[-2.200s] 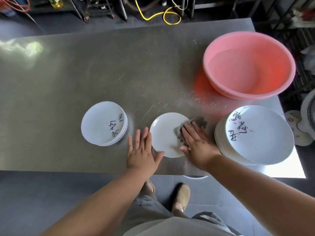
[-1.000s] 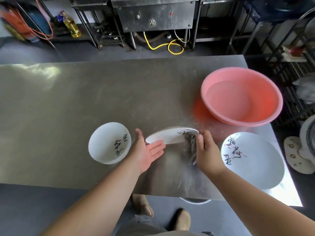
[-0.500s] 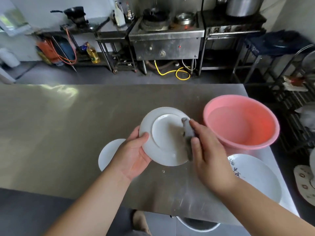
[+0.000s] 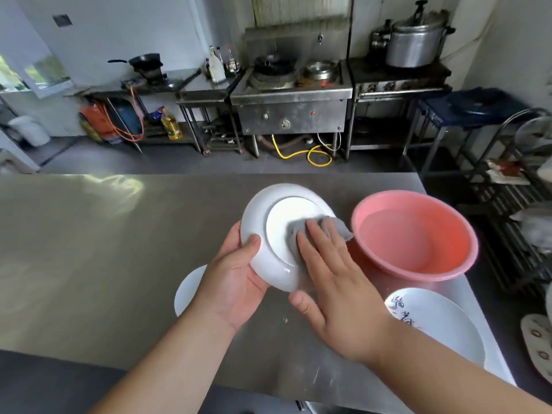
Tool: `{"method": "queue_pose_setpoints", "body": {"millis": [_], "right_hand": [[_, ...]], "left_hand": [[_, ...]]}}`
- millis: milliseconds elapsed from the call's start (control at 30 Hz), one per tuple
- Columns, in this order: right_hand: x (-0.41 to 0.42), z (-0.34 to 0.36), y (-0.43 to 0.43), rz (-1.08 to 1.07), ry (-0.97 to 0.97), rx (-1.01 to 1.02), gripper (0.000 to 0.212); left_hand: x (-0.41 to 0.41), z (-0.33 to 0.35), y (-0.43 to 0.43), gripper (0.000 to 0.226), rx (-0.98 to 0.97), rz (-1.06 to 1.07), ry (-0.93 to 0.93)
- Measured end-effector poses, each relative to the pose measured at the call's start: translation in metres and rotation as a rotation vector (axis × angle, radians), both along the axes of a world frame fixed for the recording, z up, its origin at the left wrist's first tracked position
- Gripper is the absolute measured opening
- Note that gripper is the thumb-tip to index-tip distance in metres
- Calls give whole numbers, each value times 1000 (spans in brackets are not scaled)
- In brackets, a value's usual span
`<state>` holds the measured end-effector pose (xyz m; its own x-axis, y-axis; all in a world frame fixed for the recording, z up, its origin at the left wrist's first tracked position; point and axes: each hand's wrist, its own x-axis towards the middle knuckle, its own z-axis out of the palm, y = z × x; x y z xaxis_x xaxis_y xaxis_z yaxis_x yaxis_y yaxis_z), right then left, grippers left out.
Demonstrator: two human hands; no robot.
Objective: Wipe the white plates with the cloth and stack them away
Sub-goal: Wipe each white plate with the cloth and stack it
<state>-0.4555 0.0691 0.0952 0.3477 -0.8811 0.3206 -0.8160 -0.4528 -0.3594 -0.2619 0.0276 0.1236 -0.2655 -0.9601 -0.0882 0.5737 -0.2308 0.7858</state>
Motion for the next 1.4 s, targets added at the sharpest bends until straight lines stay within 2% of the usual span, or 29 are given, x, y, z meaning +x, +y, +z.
{"method": "queue_pose_setpoints", "body": {"millis": [167,233,367,500,700,767,833,900,1033,1100,1233,1300,1400], "right_hand": [[17,13,-7,228,-24,-53,80],[16,31,-28,209,-5,-84,79],[1,58,-59,13,30,-51,88],[11,57,-45,-102,-24,6,91],[61,76,-34,175,46,-52,80],[70,98,-53,176,65,-158,70],[74,121,-75,115,86,-227,62],[74,134,-92,47,28,-238,52],[71,127,-92,-205,-277,-207,44],[80,119,-84,-185,-214,-240,47],[104,128,-86,64,57,-248,56],[108,131,-93,29,-26,-242,51],[110,111,-84,-222,-359,-231,46]], "left_hand": [[-5,0,4,43,7,-121,41],[-4,4,3,49,-21,-143,49],[7,20,-3,46,-64,-105,11],[22,34,-14,47,-63,-65,32],[42,46,-18,49,-52,-126,57],[49,50,-18,52,-75,-180,46],[57,55,-20,46,-121,-198,7],[67,60,-23,45,-146,-187,-37],[87,65,-32,46,-145,-172,-7],[94,65,-38,47,-129,-176,-17],[101,61,-42,45,-99,-245,-13],[108,59,-43,45,-115,-248,1],[119,58,-50,49,-129,-149,9]]}}
